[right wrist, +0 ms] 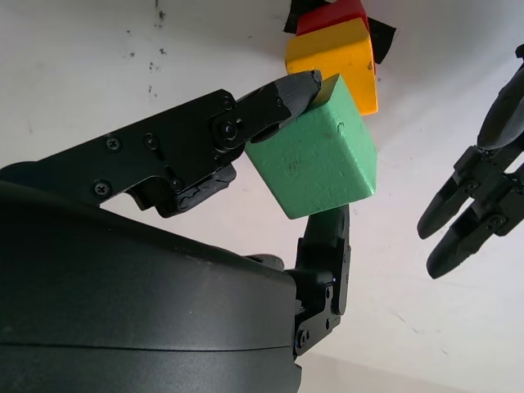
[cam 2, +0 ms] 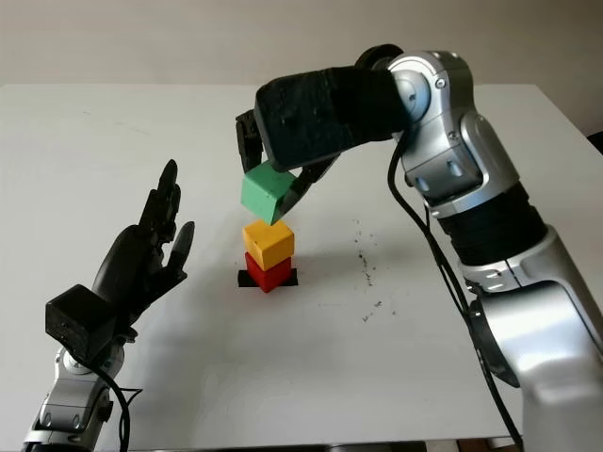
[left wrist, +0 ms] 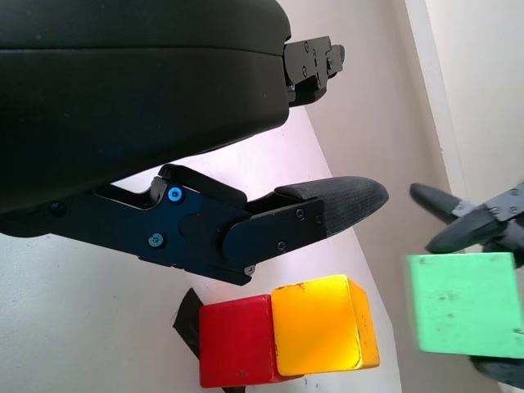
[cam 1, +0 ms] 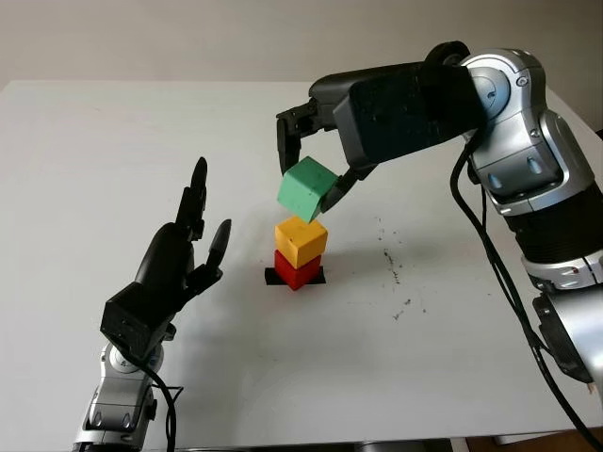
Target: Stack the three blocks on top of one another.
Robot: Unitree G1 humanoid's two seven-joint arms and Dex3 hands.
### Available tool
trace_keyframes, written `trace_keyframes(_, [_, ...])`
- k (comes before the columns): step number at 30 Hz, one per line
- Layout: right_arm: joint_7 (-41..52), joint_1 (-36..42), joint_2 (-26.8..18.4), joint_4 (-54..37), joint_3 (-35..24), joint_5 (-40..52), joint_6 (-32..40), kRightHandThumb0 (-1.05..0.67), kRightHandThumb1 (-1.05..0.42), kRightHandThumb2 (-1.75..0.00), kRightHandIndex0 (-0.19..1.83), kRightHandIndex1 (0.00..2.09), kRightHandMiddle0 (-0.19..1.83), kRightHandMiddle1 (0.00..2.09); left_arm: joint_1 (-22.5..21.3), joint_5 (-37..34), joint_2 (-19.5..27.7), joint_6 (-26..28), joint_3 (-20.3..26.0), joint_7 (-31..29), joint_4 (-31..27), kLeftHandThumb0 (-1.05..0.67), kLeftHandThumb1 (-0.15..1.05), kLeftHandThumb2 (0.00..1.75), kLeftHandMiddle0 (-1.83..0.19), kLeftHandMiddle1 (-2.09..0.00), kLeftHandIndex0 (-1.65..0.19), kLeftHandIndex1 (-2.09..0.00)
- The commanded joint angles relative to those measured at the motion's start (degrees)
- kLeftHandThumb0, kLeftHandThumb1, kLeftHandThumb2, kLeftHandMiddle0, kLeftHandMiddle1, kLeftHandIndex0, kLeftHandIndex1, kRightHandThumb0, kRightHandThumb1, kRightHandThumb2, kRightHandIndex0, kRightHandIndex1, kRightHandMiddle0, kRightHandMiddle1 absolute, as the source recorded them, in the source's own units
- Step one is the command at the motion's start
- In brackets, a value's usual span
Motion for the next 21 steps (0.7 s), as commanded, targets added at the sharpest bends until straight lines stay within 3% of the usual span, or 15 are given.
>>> trace_keyframes(1, [-0.8, 0.6, 0.6, -1.2, 0.2, -0.4, 0.4, -0.31, -0.96, -0.05, 0.33, 0.09, 0.25, 1.66, 0.4, 0.2, -0.3, 0.0, -0.5, 0.0, -1.1, -0.61, 1.05, 0.69, 0.18, -0.06, 0.19, -0.05])
trace_keyframes(8, [-2.4, 1.8, 1.2, 0.2, 1.0, -1.2, -0.9, -0.34, -0.96, -0.05, 0.29, 0.07, 0.34, 1.56, 0.9, 0.3, -0.5, 0.3, -0.6, 0.2, -1.5, -0.62, 1.05, 0.68, 0.19, -0.05, 0.19, -0.04])
trace_keyframes(21, [-2.5, 2.4, 2.3, 1.5, 0.9, -0.3, -0.2, -0.33, -0.97, -0.05, 0.28, 0.06, 0.31, 1.62, 1.0, 0.6, -0.4, -0.4, -0.6, 0.5, -1.2, -0.61, 1.05, 0.68, 0.18, -0.06, 0.19, -0.05])
